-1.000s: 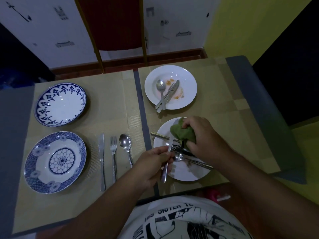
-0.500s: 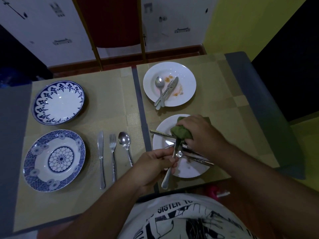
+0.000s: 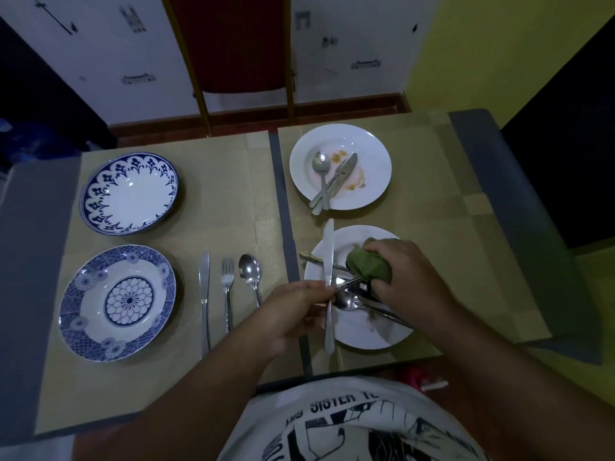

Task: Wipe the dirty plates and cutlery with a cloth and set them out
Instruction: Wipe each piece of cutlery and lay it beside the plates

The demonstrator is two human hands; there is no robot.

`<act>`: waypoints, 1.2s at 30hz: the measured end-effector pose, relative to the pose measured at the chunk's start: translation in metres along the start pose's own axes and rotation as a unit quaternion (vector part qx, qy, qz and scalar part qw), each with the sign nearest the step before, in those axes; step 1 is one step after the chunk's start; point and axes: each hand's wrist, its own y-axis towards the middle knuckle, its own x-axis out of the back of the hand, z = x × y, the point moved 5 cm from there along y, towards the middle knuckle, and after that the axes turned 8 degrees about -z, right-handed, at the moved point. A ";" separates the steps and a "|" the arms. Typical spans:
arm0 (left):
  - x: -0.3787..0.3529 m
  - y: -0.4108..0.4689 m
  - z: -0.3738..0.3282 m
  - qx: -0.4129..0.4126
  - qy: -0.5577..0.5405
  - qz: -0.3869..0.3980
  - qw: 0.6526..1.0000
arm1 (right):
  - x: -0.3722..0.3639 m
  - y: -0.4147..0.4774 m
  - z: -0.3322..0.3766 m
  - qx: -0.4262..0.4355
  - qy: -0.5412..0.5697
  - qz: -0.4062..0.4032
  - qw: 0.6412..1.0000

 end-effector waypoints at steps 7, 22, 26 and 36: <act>-0.004 -0.005 -0.027 -0.092 -0.048 -0.013 0.994 | -0.003 -0.005 0.008 -0.002 0.026 -0.006 1.000; -0.024 -0.018 -0.049 -0.138 -0.232 0.089 0.959 | 0.012 0.012 0.016 0.011 0.025 -0.056 0.998; -0.019 -0.019 -0.045 -0.168 -0.132 0.056 0.975 | 0.015 0.014 0.018 0.018 0.027 -0.072 0.997; 0.014 -0.009 -0.046 -0.240 -0.016 -0.046 0.970 | 0.006 0.014 0.025 0.031 0.033 -0.058 0.997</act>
